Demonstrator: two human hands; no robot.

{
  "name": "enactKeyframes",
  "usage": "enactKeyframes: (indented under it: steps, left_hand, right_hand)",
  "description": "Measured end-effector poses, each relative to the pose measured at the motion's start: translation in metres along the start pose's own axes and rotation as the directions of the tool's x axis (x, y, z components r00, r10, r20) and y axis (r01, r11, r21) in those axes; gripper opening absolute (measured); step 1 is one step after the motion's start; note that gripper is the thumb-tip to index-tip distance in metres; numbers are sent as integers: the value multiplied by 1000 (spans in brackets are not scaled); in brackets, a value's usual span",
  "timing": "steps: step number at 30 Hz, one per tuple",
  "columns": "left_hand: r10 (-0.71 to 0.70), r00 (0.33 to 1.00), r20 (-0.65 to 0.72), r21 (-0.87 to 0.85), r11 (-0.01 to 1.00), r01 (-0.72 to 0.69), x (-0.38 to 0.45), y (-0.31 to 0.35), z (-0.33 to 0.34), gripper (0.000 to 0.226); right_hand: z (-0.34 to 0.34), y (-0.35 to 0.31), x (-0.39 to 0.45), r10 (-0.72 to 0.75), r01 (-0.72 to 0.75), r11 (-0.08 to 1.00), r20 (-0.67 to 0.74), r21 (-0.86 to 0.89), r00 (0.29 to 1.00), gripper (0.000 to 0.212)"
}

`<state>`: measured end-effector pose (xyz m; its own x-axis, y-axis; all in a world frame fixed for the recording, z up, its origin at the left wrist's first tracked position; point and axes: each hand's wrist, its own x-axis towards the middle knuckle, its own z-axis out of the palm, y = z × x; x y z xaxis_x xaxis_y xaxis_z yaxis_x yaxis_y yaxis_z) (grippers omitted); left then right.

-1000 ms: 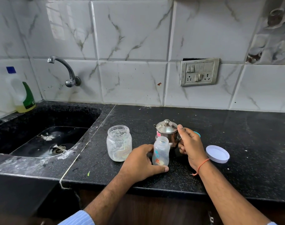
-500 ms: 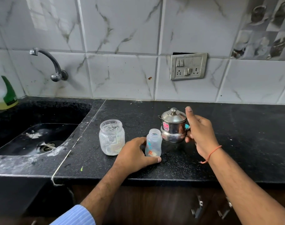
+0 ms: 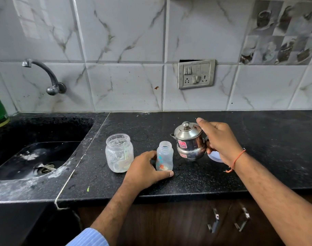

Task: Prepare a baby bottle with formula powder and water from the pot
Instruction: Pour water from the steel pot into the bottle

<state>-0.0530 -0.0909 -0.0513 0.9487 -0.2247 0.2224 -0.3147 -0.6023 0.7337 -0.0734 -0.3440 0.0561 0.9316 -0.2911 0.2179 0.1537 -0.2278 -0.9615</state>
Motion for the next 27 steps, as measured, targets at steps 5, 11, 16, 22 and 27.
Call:
enactKeyframes:
  steps: [5, 11, 16, 22, 27]
  left_hand:
    - [-14, 1000, 9, 7, 1000, 13, 1, 0, 1, 65]
    - [-16, 1000, 10, 12, 1000, 16, 1, 0, 1, 65]
    - [-15, 1000, 9, 28, 999, 15, 3, -3, 2, 72]
    - [-8, 1000, 1, 41, 999, 8, 4, -4, 2, 71]
    - [-11, 1000, 1, 38, 999, 11, 3, -2, 1, 70]
  right_hand:
    - [1, 1, -1, -30, 35, 995, 53, -96, 998, 60]
    - [5, -3, -1, -38, 45, 989, 55, -141, 998, 56]
    - [1, -7, 3, -66, 90, 967, 103, -239, 992, 64]
    - [0, -13, 6, -72, 107, 952, 129, -288, 989, 63]
    - [0, -19, 8, -70, 118, 939, 157, -322, 985, 64]
